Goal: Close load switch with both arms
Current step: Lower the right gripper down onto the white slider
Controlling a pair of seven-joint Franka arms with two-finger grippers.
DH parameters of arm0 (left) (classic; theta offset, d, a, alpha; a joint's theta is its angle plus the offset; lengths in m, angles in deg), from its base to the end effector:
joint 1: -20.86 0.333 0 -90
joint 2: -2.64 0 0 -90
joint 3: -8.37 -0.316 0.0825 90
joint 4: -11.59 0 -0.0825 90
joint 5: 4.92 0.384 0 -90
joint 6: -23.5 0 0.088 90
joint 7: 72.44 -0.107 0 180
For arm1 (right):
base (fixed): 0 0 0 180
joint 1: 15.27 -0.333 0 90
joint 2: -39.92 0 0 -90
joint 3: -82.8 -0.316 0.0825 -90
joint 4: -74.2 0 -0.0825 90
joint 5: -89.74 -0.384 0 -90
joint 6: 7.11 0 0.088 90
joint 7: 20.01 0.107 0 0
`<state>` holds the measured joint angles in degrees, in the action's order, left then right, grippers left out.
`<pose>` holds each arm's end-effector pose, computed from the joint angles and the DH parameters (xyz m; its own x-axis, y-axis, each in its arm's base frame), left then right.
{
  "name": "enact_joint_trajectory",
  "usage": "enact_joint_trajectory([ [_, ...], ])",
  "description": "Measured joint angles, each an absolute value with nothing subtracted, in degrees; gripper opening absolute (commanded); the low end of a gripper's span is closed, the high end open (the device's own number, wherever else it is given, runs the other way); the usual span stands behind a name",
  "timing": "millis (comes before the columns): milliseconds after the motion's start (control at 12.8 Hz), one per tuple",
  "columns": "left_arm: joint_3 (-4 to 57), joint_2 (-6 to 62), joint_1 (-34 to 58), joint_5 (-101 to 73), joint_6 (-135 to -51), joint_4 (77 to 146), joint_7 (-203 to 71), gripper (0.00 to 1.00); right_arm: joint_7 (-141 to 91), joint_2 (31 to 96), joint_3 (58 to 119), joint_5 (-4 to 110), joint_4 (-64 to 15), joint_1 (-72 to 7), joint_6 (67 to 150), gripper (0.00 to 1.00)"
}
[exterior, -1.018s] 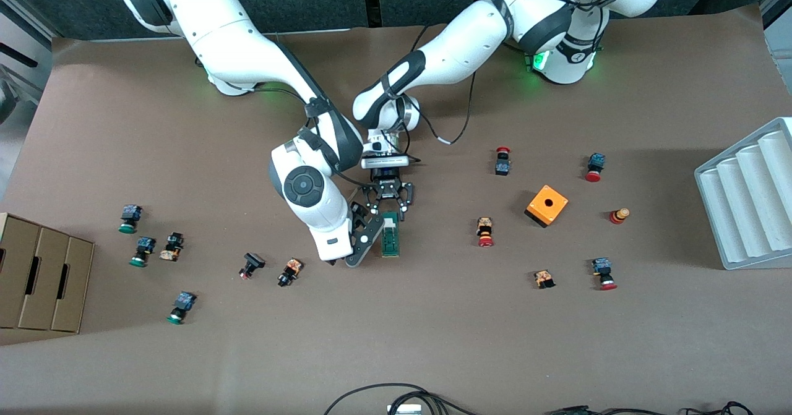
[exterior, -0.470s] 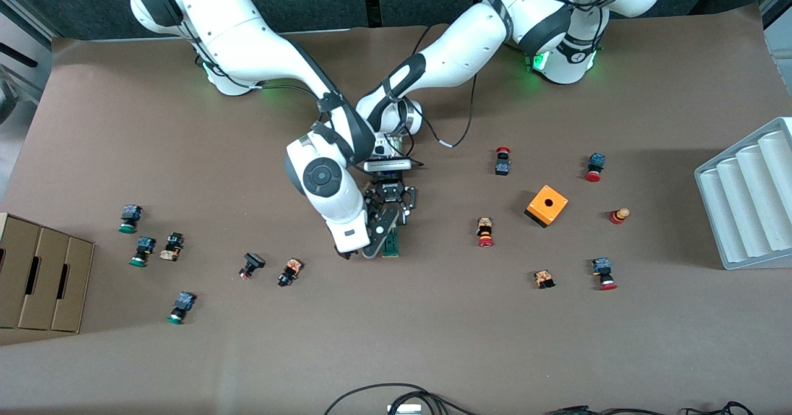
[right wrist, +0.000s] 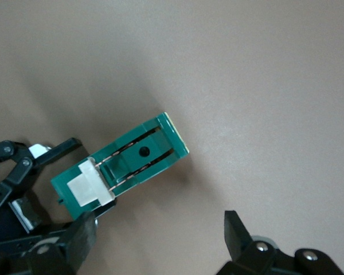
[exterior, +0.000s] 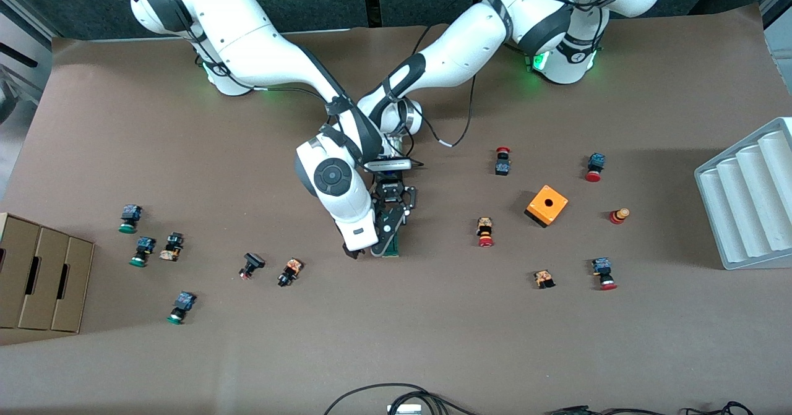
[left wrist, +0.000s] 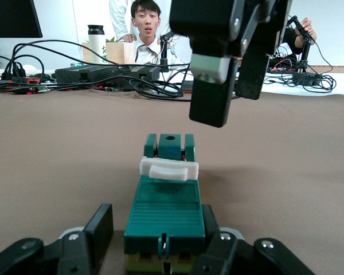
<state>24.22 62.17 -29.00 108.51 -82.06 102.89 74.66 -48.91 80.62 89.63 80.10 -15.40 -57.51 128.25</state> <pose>0.3544 -0.5582 0.0453 0.2451 0.0324 0.9690 0.0606 -0.9980 0.0181 0.5718 0.4250 0.2373 0.5030 0.8578 0.1062 0.8626 -0.5058 0.0001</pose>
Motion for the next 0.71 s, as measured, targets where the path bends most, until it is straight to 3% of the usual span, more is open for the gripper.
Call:
enact_joint_trajectory([
  [705, 24.13, 62.19, -29.09, 108.54, -82.05, 102.88, 74.68, 0.68, -48.73, 80.78, 89.60, 80.10, -15.40, -59.33, 128.40, 1.00],
])
